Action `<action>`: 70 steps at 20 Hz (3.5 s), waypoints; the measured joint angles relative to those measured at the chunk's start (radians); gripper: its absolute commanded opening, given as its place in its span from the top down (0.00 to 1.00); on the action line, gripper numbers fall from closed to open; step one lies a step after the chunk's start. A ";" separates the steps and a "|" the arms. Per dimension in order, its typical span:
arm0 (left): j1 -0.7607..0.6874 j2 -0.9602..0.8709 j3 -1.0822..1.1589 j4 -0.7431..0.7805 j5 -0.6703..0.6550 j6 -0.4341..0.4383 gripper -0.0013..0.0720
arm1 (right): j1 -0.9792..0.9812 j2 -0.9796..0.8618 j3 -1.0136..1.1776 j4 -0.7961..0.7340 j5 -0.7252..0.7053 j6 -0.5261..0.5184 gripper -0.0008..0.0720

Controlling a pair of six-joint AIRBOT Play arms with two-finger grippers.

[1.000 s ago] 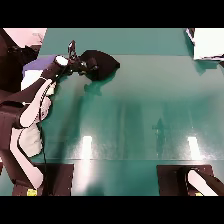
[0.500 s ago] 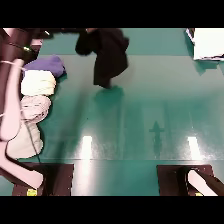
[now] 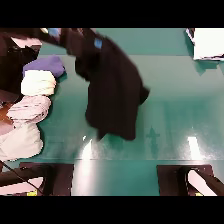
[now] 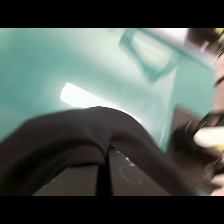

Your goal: Fold the shirts.

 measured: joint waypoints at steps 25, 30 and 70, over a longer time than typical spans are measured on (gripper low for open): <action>0.174 0.050 -1.090 0.100 0.199 -0.008 0.02 | 0.095 0.025 -0.241 0.001 0.031 0.000 0.97; 0.174 0.049 -1.131 0.048 0.245 0.019 0.02 | 0.166 -0.002 -0.241 -0.002 0.025 0.000 0.97; 0.243 0.349 -0.586 0.449 0.057 -0.198 0.94 | 0.729 -0.926 -0.240 0.310 -0.026 -0.093 0.74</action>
